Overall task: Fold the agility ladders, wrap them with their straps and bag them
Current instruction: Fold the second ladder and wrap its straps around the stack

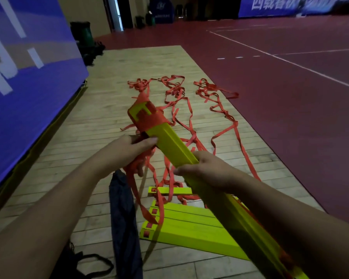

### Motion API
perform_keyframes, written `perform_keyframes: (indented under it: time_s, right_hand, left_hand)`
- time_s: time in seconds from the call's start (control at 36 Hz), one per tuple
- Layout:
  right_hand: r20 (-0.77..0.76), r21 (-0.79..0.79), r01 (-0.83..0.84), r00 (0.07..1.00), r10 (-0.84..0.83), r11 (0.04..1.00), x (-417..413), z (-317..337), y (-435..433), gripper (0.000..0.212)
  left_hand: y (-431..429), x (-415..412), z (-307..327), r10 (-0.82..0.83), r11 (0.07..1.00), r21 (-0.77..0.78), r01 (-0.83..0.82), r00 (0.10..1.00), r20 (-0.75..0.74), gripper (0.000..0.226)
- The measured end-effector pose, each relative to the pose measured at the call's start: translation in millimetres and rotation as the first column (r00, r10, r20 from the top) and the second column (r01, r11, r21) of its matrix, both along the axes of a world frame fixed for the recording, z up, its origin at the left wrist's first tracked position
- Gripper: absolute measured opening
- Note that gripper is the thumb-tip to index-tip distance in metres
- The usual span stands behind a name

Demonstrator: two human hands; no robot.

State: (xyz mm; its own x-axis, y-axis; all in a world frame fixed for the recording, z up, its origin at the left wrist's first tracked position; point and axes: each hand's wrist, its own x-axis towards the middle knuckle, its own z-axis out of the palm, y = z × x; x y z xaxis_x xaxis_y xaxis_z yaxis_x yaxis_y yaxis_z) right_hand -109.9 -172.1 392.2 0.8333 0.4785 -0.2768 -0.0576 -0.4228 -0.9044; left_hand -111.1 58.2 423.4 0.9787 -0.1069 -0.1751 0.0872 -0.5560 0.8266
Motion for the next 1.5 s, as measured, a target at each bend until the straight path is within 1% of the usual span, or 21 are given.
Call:
perform_keyframes:
  time_s: [0.06, 0.08, 0.14, 0.19, 0.28, 0.39, 0.47, 0.61, 0.67, 0.69, 0.72, 0.78, 0.86, 1.0, 1.03, 1.11, 1.14, 1.25, 1.33, 1.42, 1.5]
  right_hand:
    - [0.121, -0.165, 0.050, 0.992, -0.030, 0.985, -1.1, -4.8, 7.9, 0.023]
    - [0.235, -0.291, 0.089, 0.972, -0.019, 0.953, -2.8, -7.5, 12.7, 0.025]
    - [0.477, -0.543, 0.218, 0.875, 0.085, 0.811, -8.6, -12.0, 20.7, 0.026]
    - [0.597, -0.608, 0.306, 0.785, 0.167, 0.733, -13.1, -18.0, 27.7, 0.024]
    - [0.626, -0.613, 0.328, 0.757, 0.188, 0.719, -16.6, -23.9, 35.4, 0.027]
    - [0.556, -0.527, 0.244, 0.823, 0.113, 0.814, -21.6, -28.2, 39.6, 0.046]
    - [0.396, -0.366, 0.117, 0.917, 0.040, 0.923, -16.4, -25.9, 37.5, 0.045]
    - [0.225, -0.152, -0.053, 0.971, 0.087, 0.987, -1.9, -12.1, 21.6, 0.058]
    - [0.136, -0.058, -0.031, 0.990, 0.038, 0.998, 2.6, -9.4, 11.6, 0.077]
    - [0.059, 0.000, 0.006, 0.998, -0.006, 1.000, 5.8, -10.0, 7.3, 0.089]
    - [-0.039, 0.062, 0.038, 0.999, -0.035, 0.997, 8.3, -10.1, 3.3, 0.092]
    - [-0.212, 0.164, 0.050, 0.977, -0.014, 0.985, 10.9, -8.1, -4.4, 0.079]
    - [-0.288, 0.262, -0.050, 0.949, 0.127, 0.964, 13.7, -9.6, -8.3, 0.063]
    - [-0.410, 0.410, -0.117, 0.863, 0.297, 0.905, 8.5, -16.2, -7.0, 0.073]
    - [-0.421, 0.437, -0.128, 0.846, 0.328, 0.890, 7.4, -17.2, -5.9, 0.072]
    - [-0.427, 0.533, -0.229, 0.758, 0.493, 0.815, 3.2, -14.2, -2.4, 0.052]
    - [-0.440, 0.553, -0.235, 0.732, 0.520, 0.799, 2.8, -13.1, -1.4, 0.051]
    - [-0.457, 0.544, -0.246, 0.715, 0.529, 0.802, 3.3, -7.7, -1.0, 0.051]
    - [-0.447, 0.443, -0.208, 0.792, 0.416, 0.872, 3.1, -0.6, -3.8, 0.049]
    - [-0.279, 0.287, -0.106, 0.941, 0.189, 0.952, 2.0, 5.5, -9.9, 0.047]
    - [-0.074, 0.132, -0.002, 0.997, 0.012, 0.991, 0.8, 6.0, -12.1, 0.043]
  left_hand:
    - [-3.5, 0.0, -6.2, 0.003, 0.983, -0.182, -0.019, 0.996, -0.088, 0.045]
    - [-6.5, 0.4, -10.2, 0.002, 0.952, -0.302, -0.045, 0.990, -0.142, 0.049]
    - [-16.3, 1.1, -19.1, 0.037, 0.866, -0.476, -0.151, 0.970, -0.239, 0.055]
    - [-25.4, 2.3, -26.5, 0.157, 0.790, -0.536, -0.297, 0.943, -0.292, 0.055]
    - [-34.7, 1.2, -29.8, 0.316, 0.710, -0.577, -0.405, 0.914, -0.253, 0.046]
    - [-37.9, 1.4, -30.5, 0.407, 0.693, -0.607, -0.390, 0.906, -0.117, 0.039]
    - [-39.9, 1.3, -25.5, 0.445, 0.716, -0.589, -0.376, 0.895, -0.030, 0.038]
    - [-32.2, -0.5, -19.4, 0.378, 0.722, -0.639, -0.264, 0.925, 0.044, 0.038]
    - [-26.4, -0.5, -16.5, 0.309, 0.728, -0.663, -0.175, 0.947, 0.090, 0.040]
    - [-24.4, -0.5, -14.8, 0.282, 0.715, -0.687, -0.133, 0.953, 0.108, 0.035]
    - [-23.6, -0.1, -12.9, 0.260, 0.691, -0.716, -0.095, 0.958, 0.124, 0.027]
    - [-24.4, -0.2, -9.6, 0.212, 0.648, -0.761, -0.023, 0.966, 0.151, 0.013]
    - [-23.4, -2.0, -8.2, 0.114, 0.628, -0.775, 0.078, 0.975, 0.191, 0.017]
    - [-26.7, -3.5, -8.6, 0.000, 0.623, -0.760, 0.185, 0.972, 0.237, 0.018]
    - [-26.7, -3.1, -7.8, -0.015, 0.622, -0.758, 0.198, 0.970, 0.241, 0.023]
    - [-22.8, 0.0, -6.9, -0.056, 0.603, -0.772, 0.199, 0.977, 0.208, 0.059]
    - [-21.3, 1.1, -6.6, -0.058, 0.598, -0.777, 0.196, 0.978, 0.201, 0.061]
    - [-13.8, 4.3, -6.3, -0.095, 0.617, -0.754, 0.225, 0.973, 0.212, 0.049]
    - [-1.1, 7.3, -5.1, -0.195, 0.713, -0.659, 0.238, 0.971, 0.140, 0.058]
    - [12.0, 10.2, -8.5, -0.295, 0.826, -0.508, 0.244, 0.955, -0.020, 0.087]
    - [15.4, 10.9, -15.2, -0.255, 0.905, -0.372, 0.207, 0.963, -0.084, 0.089]
